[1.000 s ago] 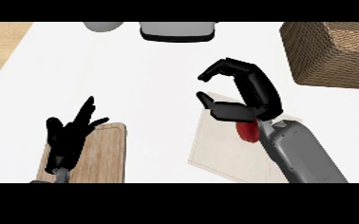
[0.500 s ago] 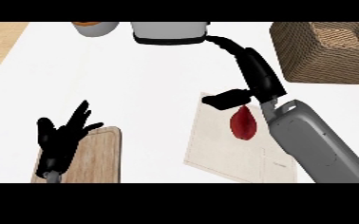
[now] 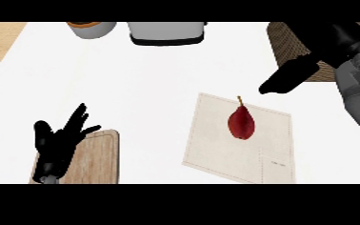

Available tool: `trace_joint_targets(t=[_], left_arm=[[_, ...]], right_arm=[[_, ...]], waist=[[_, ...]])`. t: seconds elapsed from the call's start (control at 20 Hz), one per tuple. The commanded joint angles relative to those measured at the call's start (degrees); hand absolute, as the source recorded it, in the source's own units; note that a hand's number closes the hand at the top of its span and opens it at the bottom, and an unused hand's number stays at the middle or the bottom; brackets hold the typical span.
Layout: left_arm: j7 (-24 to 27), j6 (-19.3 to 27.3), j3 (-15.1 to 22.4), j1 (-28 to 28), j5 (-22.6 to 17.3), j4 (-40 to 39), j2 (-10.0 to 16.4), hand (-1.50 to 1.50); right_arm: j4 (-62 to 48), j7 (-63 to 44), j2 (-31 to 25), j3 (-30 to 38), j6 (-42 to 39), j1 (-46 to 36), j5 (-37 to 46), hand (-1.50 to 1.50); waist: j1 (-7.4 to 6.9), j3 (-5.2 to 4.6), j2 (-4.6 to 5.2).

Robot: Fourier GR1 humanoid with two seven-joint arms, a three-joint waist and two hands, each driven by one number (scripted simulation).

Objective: Pick the pear from the placemat and place it in the basket

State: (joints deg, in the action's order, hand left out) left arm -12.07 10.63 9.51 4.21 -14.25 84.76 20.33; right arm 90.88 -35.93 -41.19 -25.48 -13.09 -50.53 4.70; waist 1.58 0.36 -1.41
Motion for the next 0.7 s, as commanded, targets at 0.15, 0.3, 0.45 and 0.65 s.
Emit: trace_joint_targets(t=[0.15, 0.3, 0.45, 0.65], left_arm=[[-2.18, -1.42, 0.36, 4.53, -0.42, -2.00, 1.10, 0.00], [-0.55, -1.20, 0.15, 3.43, -0.06, -4.93, -0.36, 0.00], [-2.59, 0.05, 1.31, 0.66, 1.26, -5.01, -1.52, 0.00], [-2.27, -2.37, 0.27, 4.58, -0.26, -2.15, 0.26, 0.00]], right_arm=[[0.68, -11.47, -8.63, 3.23, -22.61, -6.46, -15.93, -1.50], [1.66, -14.09, -11.77, 4.30, -27.40, -5.26, -20.38, -1.50], [2.23, -16.52, -13.51, 5.01, -30.90, -6.64, -24.30, -1.50], [3.18, -14.31, -15.76, 5.85, -29.95, -2.11, -25.53, -1.50]], waist=[[-0.94, -0.58, 0.71], [-0.28, -0.53, 1.05], [-0.48, -0.50, 1.19], [-1.10, -0.38, 1.23]])
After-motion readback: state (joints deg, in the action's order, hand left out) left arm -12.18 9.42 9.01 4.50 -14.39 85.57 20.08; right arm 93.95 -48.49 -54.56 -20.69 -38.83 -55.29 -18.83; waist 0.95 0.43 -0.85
